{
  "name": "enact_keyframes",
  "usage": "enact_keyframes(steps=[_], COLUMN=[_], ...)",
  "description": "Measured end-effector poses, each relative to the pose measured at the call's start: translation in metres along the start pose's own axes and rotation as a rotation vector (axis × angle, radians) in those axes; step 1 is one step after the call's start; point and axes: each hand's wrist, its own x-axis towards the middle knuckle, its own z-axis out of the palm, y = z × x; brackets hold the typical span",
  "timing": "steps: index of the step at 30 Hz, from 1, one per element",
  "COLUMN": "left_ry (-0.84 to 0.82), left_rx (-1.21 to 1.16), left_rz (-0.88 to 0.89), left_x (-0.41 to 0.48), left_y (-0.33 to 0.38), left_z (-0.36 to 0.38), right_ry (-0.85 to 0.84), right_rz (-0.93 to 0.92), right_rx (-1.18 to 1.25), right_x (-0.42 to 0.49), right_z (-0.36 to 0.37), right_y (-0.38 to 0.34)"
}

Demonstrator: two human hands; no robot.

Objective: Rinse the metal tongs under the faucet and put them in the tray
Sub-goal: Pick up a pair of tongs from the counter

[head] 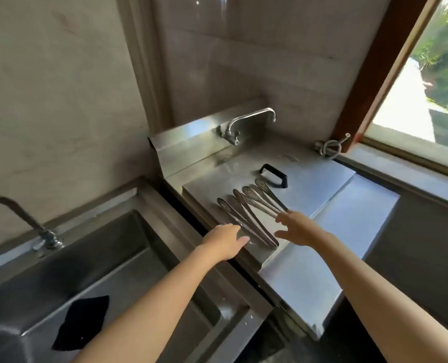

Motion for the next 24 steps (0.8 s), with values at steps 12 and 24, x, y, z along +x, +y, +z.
enact_keyframes(steps=[12, 24], left_ry=[0.042, 0.053], left_rx=[0.328, 0.249], left_rz=[-0.006, 0.000], left_x=[0.057, 0.062], left_y=[0.002, -0.008], left_z=[0.077, 0.090], right_ry=[0.261, 0.325], right_rz=[0.167, 0.122], right_rx=[-0.093, 0.038], right_x=[0.051, 0.083], right_z=[0.038, 0.051], right_y=[0.041, 0.051])
